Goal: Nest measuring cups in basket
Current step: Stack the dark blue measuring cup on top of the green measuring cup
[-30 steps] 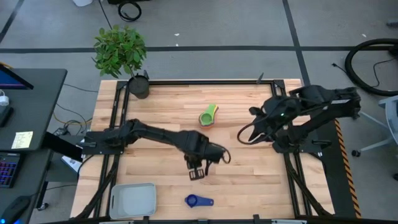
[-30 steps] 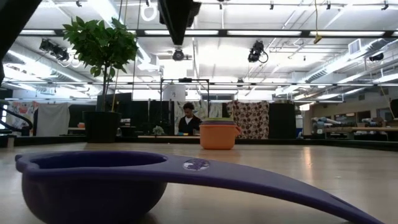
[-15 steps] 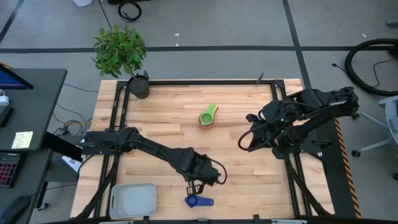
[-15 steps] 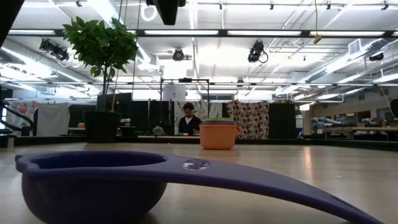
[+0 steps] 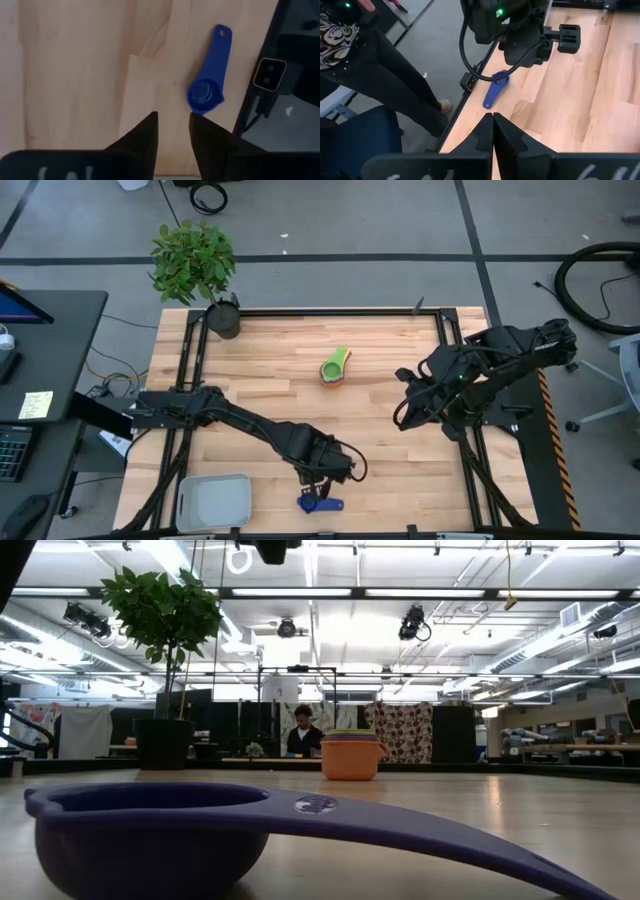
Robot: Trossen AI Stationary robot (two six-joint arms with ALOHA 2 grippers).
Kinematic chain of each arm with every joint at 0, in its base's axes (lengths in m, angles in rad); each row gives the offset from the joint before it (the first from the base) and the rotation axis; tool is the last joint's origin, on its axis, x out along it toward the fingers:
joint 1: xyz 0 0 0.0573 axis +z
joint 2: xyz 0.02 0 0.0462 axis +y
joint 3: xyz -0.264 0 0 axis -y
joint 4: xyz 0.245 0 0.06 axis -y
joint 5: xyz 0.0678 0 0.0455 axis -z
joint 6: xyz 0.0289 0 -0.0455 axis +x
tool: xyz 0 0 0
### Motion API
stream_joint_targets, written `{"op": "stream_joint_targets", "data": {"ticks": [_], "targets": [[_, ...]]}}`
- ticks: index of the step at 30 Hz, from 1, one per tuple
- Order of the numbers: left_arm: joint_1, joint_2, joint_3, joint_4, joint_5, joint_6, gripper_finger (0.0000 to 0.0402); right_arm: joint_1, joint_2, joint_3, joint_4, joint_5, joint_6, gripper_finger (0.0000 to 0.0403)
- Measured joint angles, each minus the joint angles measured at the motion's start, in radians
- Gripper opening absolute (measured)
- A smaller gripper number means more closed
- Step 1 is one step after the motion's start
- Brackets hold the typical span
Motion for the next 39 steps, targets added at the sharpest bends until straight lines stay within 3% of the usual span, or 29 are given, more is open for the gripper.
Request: {"op": "stream_joint_targets", "data": {"ticks": [7,22,39], "targets": [[-0.021,0.069,-0.001,0.005,0.049,0.027,0.0138,0.0,0.0,0.0,0.008,0.0,0.0,0.0012],[-0.081,0.223,0.0,0.038,0.082,0.028,0.0139,0.0,0.0,0.0,0.015,0.0,0.022,0.0012],[-0.073,0.231,0.0,0.129,0.077,0.088,0.014,0.0,0.0,0.0,0.017,0.0,0.022,0.0012]]}}
